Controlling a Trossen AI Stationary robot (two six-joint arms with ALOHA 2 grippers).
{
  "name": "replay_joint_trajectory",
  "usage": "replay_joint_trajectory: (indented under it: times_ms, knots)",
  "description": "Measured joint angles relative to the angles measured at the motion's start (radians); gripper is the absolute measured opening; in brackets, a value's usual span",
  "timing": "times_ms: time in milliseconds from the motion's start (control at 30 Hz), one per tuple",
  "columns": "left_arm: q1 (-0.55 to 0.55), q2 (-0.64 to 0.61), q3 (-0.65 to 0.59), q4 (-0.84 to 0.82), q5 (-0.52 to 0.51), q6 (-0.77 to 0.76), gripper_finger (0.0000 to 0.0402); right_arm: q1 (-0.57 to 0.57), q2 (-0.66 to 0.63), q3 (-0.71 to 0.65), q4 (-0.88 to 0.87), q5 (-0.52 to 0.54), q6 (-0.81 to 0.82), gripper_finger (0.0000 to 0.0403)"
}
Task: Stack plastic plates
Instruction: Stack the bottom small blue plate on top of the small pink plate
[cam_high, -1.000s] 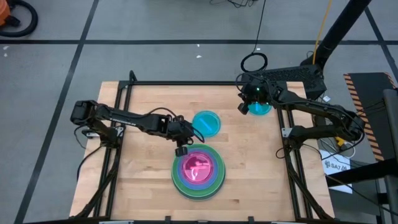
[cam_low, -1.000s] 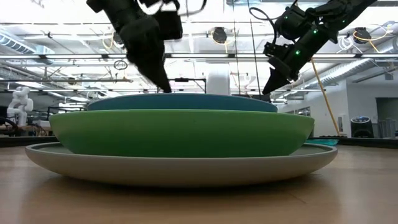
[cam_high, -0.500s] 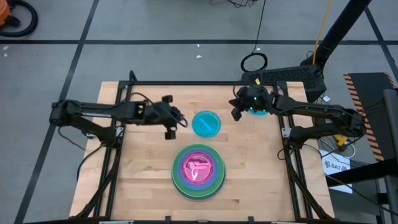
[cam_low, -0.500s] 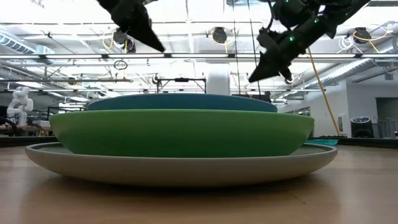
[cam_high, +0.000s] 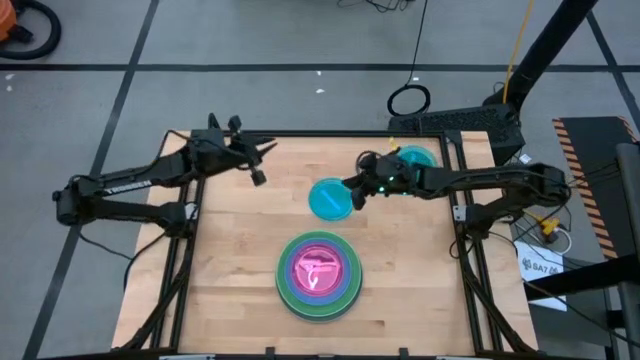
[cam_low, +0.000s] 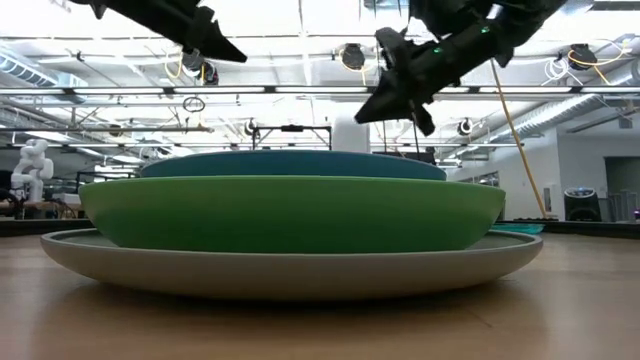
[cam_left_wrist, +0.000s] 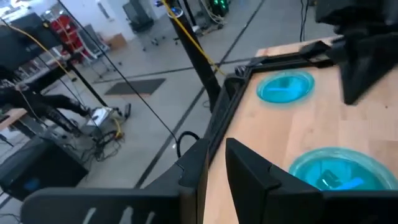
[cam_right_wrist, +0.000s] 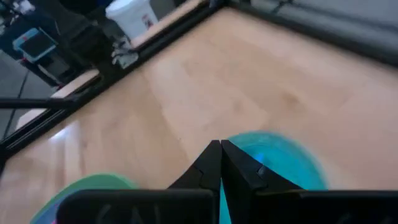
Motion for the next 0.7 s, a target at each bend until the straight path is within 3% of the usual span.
replay_joint_trajectory:
  times_ms: [167, 433, 567, 700]
  knots:
    - [0.054, -0.020, 0.000, 0.000, 0.028, 0.012, 0.0065, 0.033, 0.100, 0.097, -0.151, 0.061, 0.138, 0.0004]
    - [0.103, -0.060, -0.001, -0.044, 0.027, 0.038, 0.0065, 0.042, 0.273, 0.287, -0.728, 0.229, 0.501, 0.0004]
    - [0.110, -0.059, -0.001, -0.027, 0.031, 0.067, 0.0065, 0.042, 0.348, 0.302, -0.734, 0.225, 0.552, 0.0010]
    - [0.110, -0.057, -0.001, -0.011, 0.049, 0.095, 0.0065, 0.042, 0.397, 0.303, -0.703, 0.159, 0.596, 0.0045]
